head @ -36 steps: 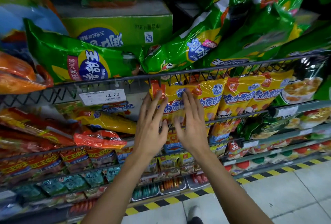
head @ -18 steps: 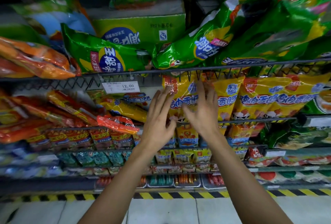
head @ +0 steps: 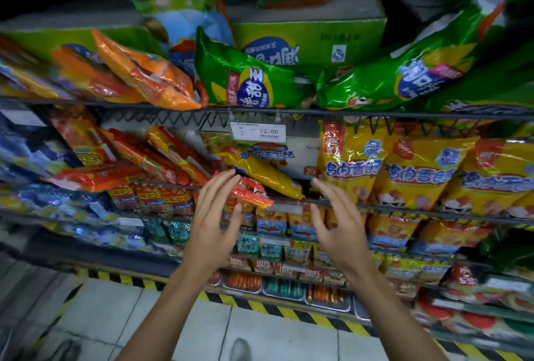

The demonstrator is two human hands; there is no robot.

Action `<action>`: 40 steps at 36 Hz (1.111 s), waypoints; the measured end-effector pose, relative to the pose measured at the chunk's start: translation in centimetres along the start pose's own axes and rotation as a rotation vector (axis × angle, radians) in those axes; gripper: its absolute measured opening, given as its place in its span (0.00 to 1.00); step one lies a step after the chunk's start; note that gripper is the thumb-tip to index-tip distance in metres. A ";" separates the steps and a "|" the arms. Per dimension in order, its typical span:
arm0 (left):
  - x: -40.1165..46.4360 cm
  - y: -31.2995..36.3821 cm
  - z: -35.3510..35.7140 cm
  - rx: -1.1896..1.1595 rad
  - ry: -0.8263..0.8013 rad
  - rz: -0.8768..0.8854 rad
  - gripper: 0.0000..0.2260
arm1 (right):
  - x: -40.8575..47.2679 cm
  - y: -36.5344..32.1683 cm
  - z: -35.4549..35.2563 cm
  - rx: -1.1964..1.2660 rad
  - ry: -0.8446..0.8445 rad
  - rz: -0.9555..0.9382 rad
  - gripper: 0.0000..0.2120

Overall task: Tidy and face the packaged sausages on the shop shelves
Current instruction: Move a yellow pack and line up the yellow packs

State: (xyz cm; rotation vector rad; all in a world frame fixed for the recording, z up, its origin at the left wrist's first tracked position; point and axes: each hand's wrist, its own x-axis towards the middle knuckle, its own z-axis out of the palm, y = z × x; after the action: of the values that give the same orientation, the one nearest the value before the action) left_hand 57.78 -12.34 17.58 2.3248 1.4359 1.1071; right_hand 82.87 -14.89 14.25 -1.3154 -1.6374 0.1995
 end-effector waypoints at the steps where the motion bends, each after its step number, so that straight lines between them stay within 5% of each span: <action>1: 0.2 -0.6 -0.3 -0.007 0.000 0.008 0.21 | 0.3 -0.3 0.8 -0.002 -0.059 0.026 0.25; 7: 2.9 -4.5 -1.7 -0.082 -0.046 0.052 0.16 | 3.2 -1.3 6.5 -0.172 -0.250 0.130 0.27; 21: 8.3 -10.9 -2.4 -0.528 -0.385 -0.114 0.16 | 8.1 -2.6 9.4 -0.458 -0.310 0.207 0.30; 35: 12.3 -9.9 -2.5 -0.556 -0.392 -0.220 0.06 | 6.4 -0.3 7.7 0.087 -0.144 0.387 0.21; 40: 12.1 -8.9 -2.1 -0.655 -0.265 -0.242 0.05 | 6.3 0.0 7.5 0.259 -0.105 0.411 0.19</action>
State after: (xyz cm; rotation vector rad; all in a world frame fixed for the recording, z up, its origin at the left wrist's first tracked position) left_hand 53.25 1.84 20.51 1.7100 1.0200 0.9649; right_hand 77.70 -6.63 14.14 -1.4422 -1.3550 0.7145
